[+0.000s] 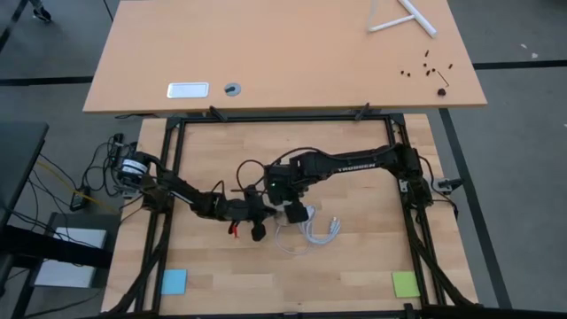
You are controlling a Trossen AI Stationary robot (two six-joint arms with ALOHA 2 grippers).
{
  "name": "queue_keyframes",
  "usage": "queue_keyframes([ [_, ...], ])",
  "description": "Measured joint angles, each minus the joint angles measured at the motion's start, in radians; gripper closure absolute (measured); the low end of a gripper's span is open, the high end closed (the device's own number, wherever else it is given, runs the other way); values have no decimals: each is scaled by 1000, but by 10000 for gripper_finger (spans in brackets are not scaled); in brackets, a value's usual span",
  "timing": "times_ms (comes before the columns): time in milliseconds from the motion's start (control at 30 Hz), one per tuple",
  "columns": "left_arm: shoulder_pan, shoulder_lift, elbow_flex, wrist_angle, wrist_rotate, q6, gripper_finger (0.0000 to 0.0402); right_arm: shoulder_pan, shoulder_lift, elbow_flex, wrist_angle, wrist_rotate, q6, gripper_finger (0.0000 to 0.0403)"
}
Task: Screw lightbulb
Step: Insert the white lightbulb into the golden lamp
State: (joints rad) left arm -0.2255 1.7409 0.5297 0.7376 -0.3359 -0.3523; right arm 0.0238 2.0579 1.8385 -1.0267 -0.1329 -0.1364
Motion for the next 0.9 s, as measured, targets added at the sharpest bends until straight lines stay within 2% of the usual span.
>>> queue_keyframes([
  [267, -11, 0, 0, -5, 0, 3, 367, 6, -6, -48, 76, -12, 18, 142],
  [733, -11, 0, 0, -3, -6, 4, 367, 11, -12, -59, 68, 39, 9, 176],
  [900, -11, 0, 0, 1, -6, 5, 367, 11, -12, -60, 53, 41, -5, 176],
])
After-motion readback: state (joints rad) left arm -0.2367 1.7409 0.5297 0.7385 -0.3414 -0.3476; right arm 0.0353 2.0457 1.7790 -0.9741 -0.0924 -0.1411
